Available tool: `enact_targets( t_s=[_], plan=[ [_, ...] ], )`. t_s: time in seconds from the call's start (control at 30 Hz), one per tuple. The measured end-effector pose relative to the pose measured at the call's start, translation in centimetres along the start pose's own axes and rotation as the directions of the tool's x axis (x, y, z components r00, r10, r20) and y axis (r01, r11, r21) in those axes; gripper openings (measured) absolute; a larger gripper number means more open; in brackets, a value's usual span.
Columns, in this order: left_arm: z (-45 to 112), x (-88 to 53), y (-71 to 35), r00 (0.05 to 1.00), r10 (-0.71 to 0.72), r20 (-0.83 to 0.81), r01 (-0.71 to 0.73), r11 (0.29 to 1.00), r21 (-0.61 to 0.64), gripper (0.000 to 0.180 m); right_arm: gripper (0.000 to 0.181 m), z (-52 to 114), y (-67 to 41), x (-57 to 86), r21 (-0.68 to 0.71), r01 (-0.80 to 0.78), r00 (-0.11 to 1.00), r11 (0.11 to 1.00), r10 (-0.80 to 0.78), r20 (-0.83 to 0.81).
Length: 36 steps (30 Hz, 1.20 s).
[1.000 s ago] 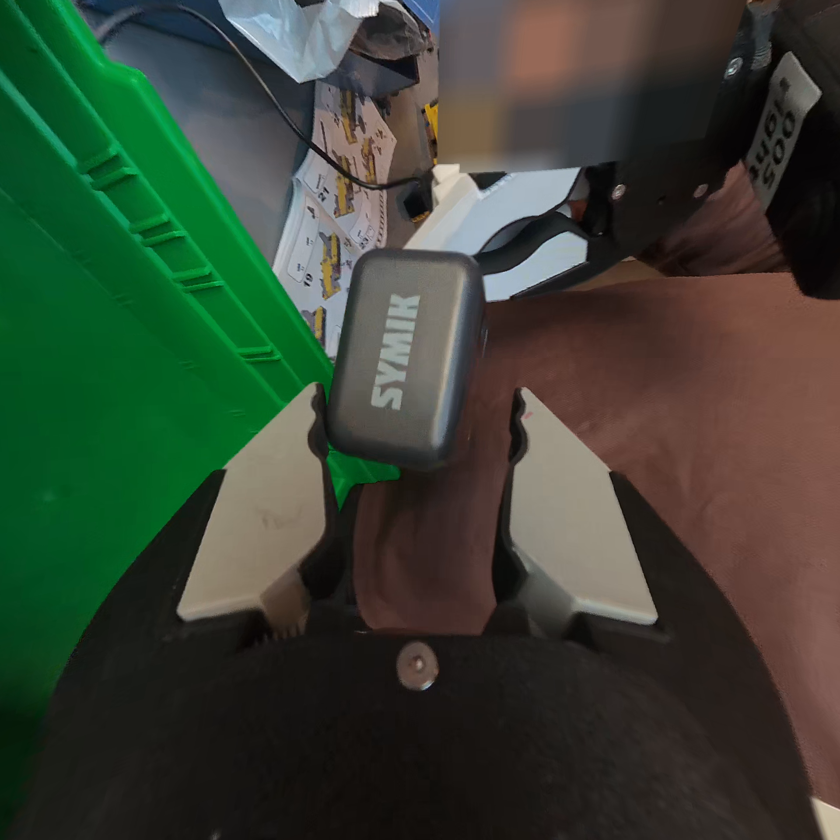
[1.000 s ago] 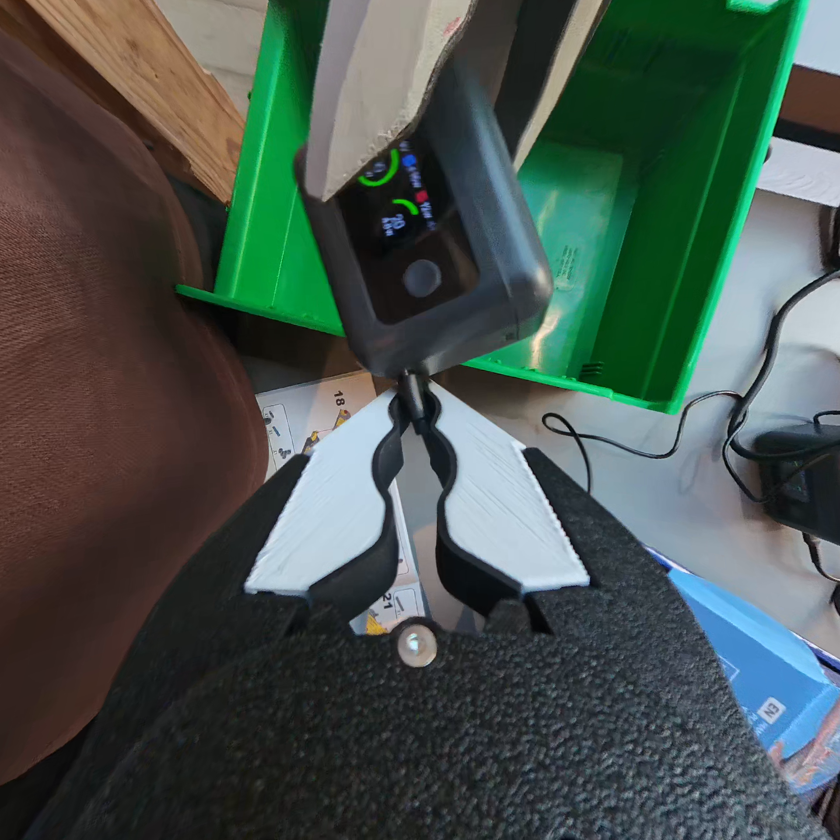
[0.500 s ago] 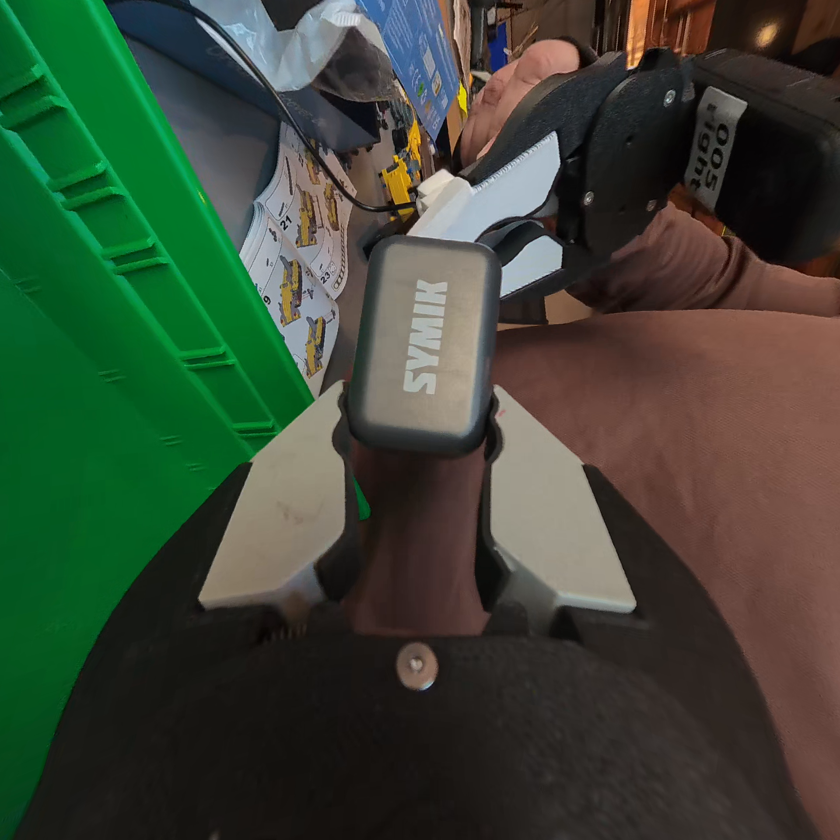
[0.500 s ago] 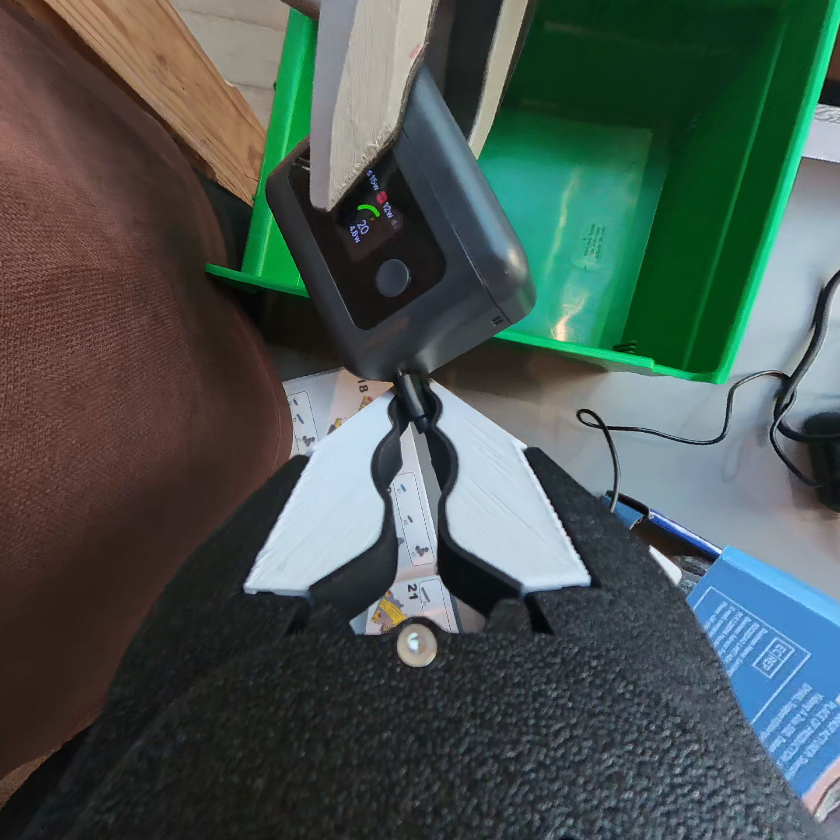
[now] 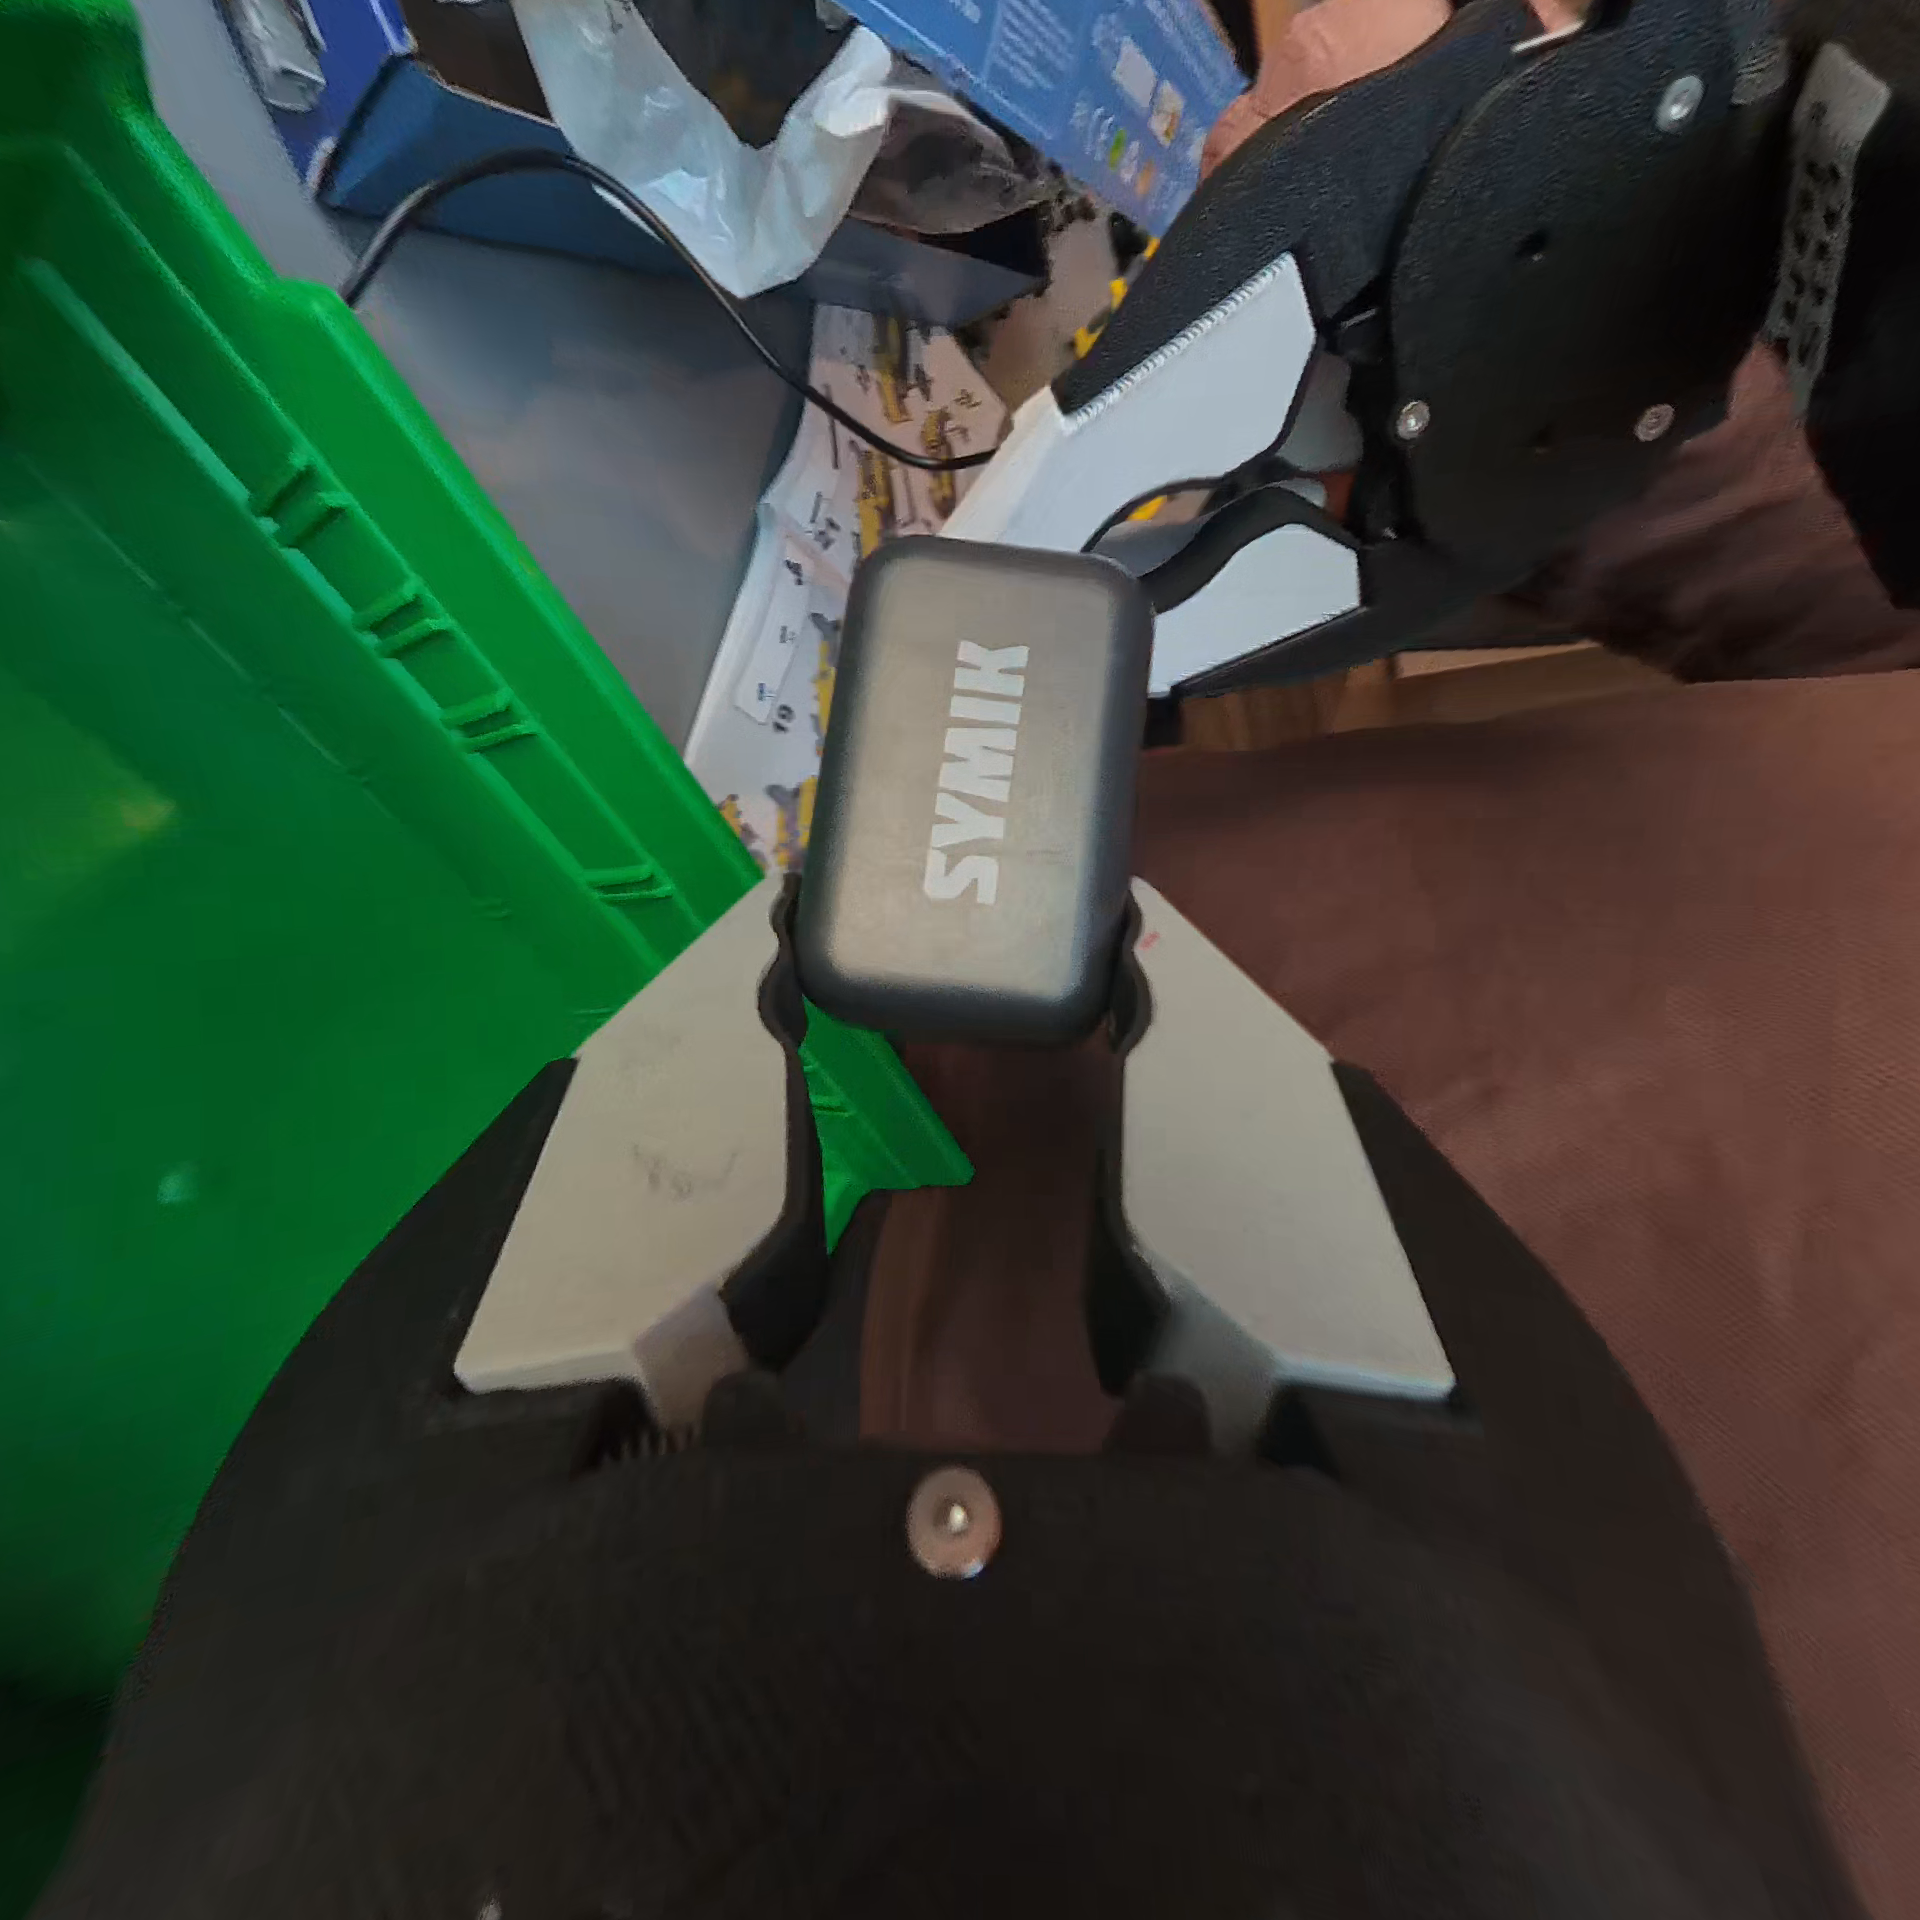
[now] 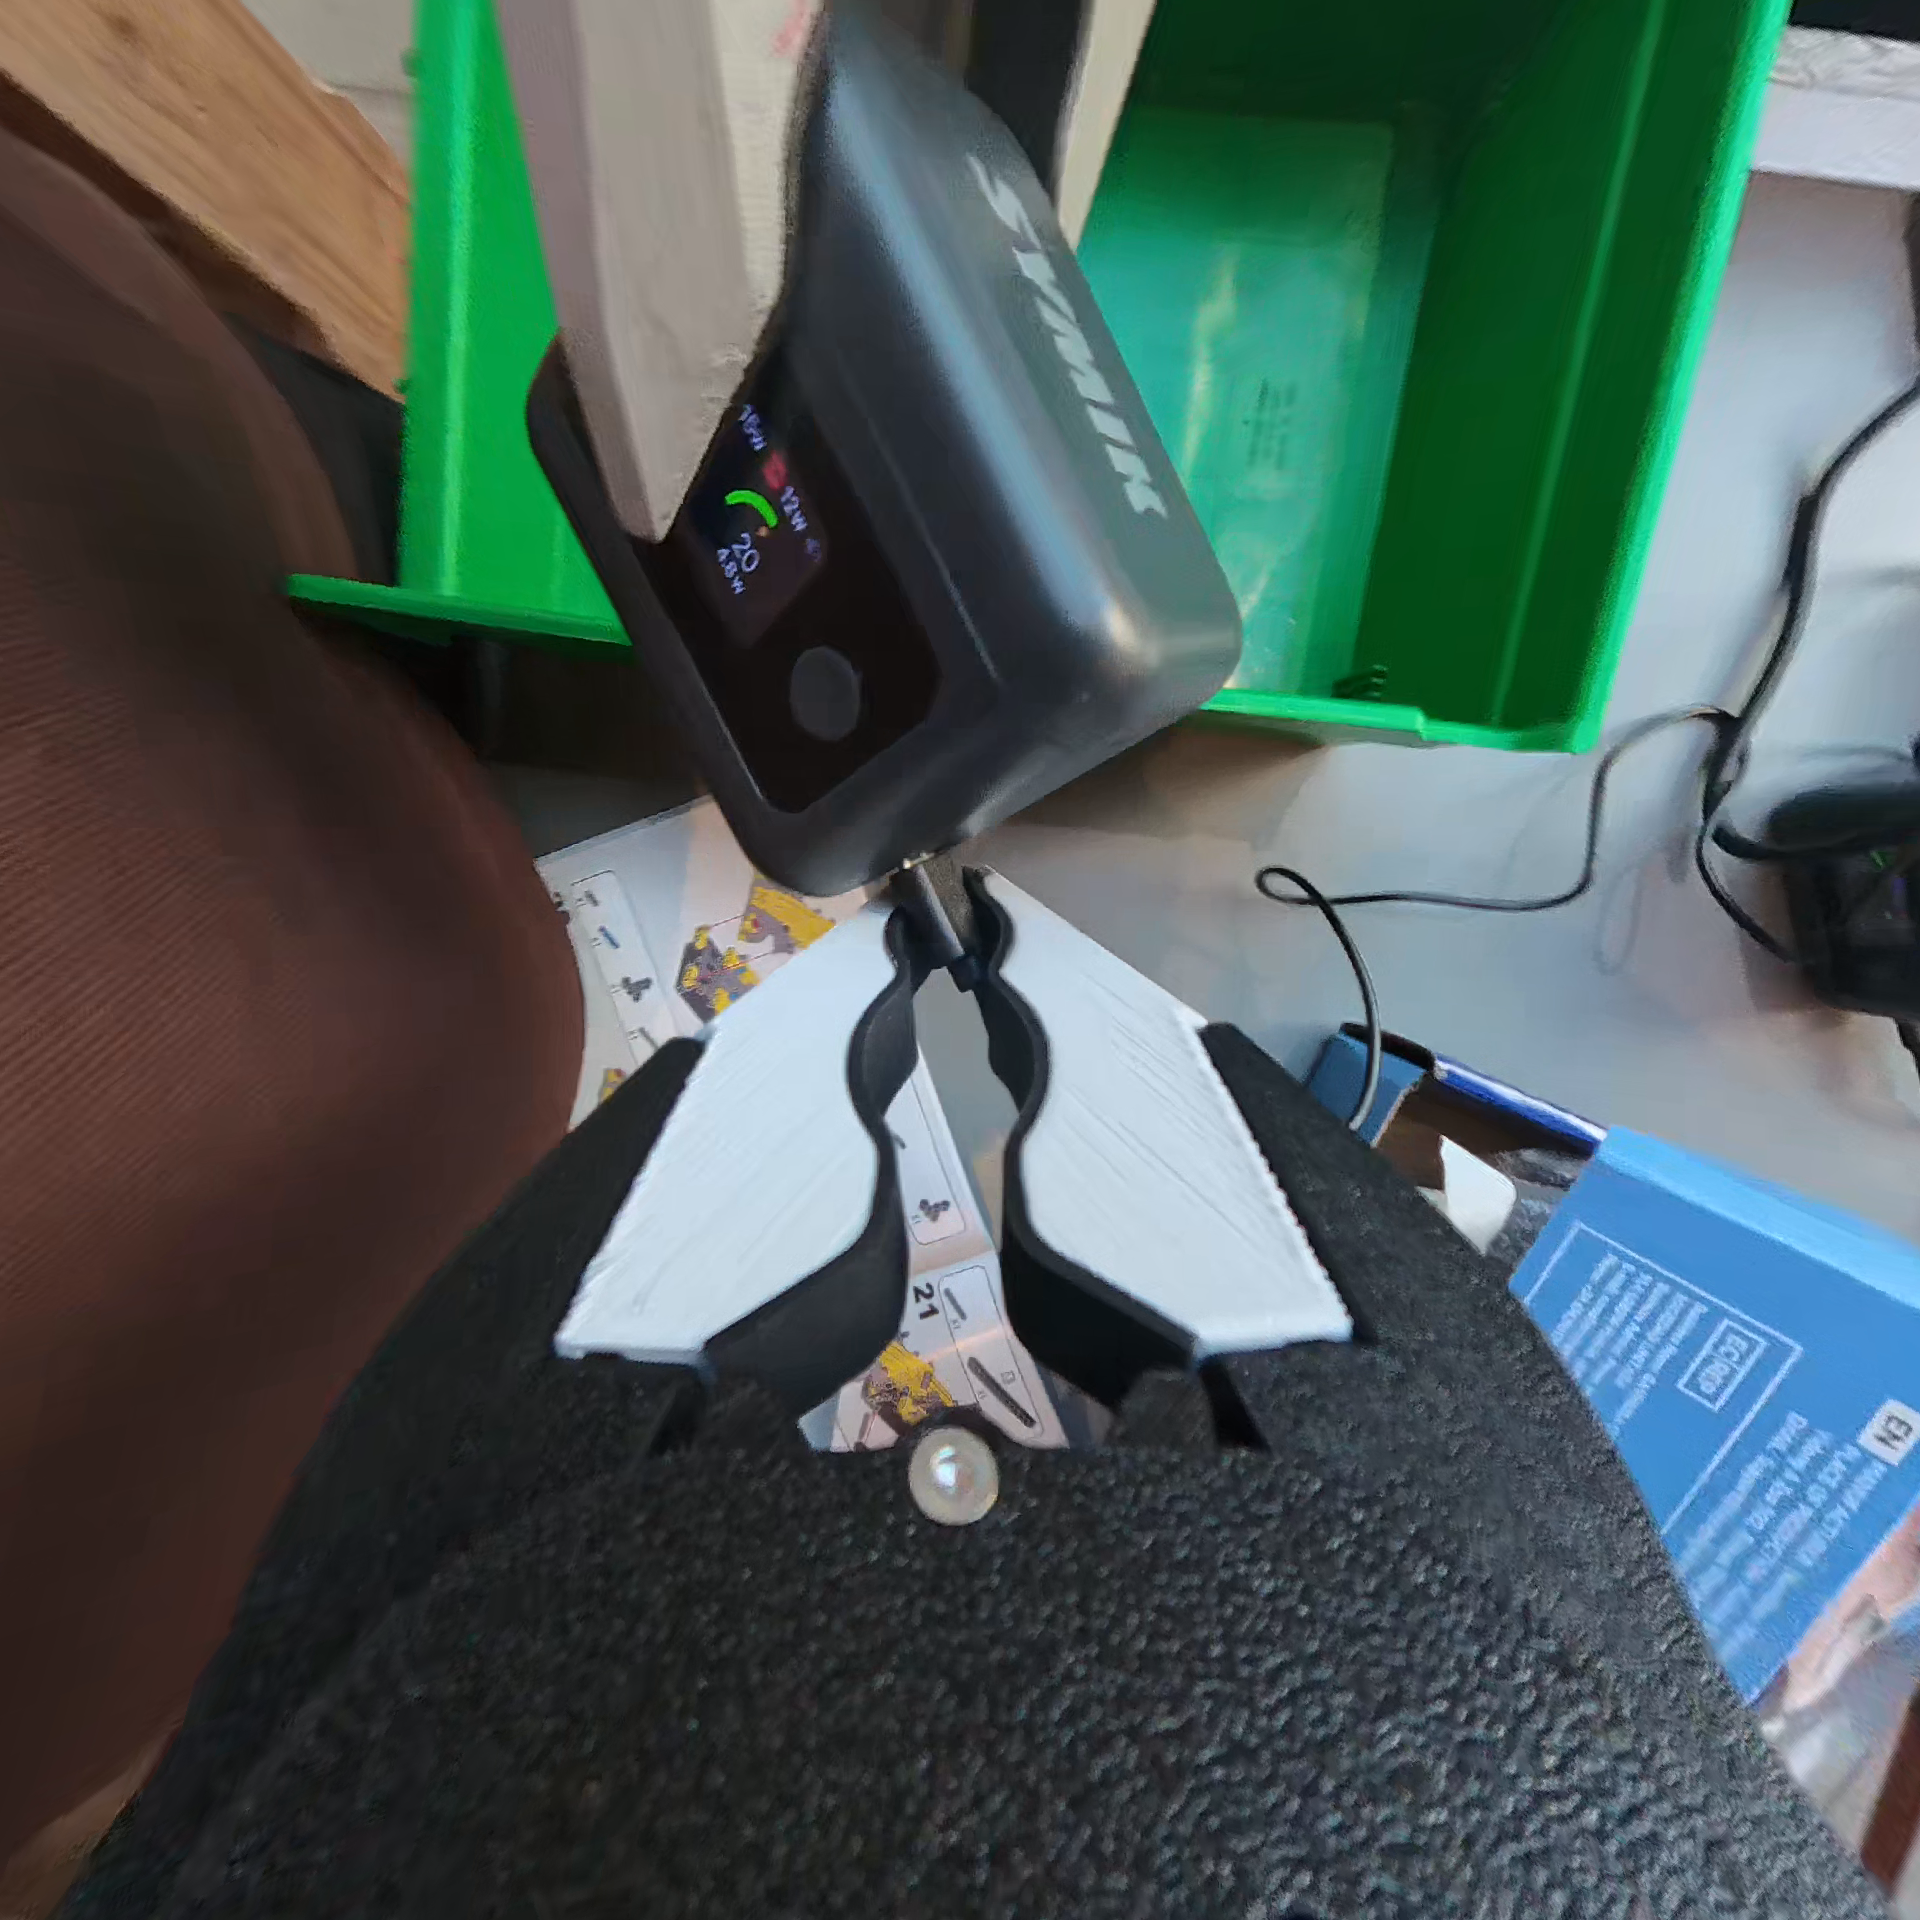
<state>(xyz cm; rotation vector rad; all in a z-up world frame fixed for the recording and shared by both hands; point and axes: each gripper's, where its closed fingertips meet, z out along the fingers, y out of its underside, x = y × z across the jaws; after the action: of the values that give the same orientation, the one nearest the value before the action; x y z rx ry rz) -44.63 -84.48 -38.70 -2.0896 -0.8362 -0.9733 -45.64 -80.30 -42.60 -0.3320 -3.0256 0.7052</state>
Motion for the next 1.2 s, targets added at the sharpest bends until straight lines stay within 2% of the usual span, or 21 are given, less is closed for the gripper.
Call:
enact_targets(
  t_s=[0.13,0.3,0.43,0.57,0.8,0.97,1.07,1.2],
  plan=[
    [-0.7,-1.0,-0.7,0.962,0.186,0.202,-0.172,0.981,-0.085,0.056,0.006,0.9,0.0,1.1,-0.043,-0.090,0.992,0.995,0.085,-0.095],
    [-1.6,-1.5,-1.0,0.896,0.356,0.266,-0.310,0.929,-0.201,0.057,0.006,1.4,-0.6,1.4,-0.031,-0.162,0.974,0.986,0.154,-0.168],
    [-2.6,-1.8,-1.1,0.811,0.513,0.280,-0.433,0.850,-0.301,0.057,0.008,1.6,-1.3,1.2,-0.011,-0.193,0.968,0.981,0.188,-0.163],
    [-3.7,-3.1,-1.0,0.688,0.648,0.327,-0.513,0.753,-0.412,0.057,0.014,1.3,-1.5,1.4,0.010,-0.240,0.956,0.971,0.238,-0.169],
    [-6.0,-5.3,0.1,0.628,0.678,0.382,-0.524,0.731,-0.437,0.057,0.034,-0.1,-2.1,1.0,0.122,-0.387,0.904,0.914,0.403,-0.146],
    [-6.8,-7.2,2.4,0.572,0.726,0.381,-0.543,0.683,-0.488,0.057,0.034,-0.5,-2.2,-0.6,0.173,-0.475,0.863,0.863,0.495,-0.100],
    [-6.5,-8.4,4.4,0.565,0.731,0.383,-0.532,0.678,-0.508,0.058,0.034,-0.9,-3.7,-2.3,0.216,-0.481,0.863,0.850,0.502,-0.051],
    [-6.1,-10.3,6.7,0.567,0.715,0.409,-0.488,0.692,-0.532,0.057,0.035,0.4,-6.6,-6.0,0.193,-0.456,0.890,0.869,0.449,0.083]
  ],
)
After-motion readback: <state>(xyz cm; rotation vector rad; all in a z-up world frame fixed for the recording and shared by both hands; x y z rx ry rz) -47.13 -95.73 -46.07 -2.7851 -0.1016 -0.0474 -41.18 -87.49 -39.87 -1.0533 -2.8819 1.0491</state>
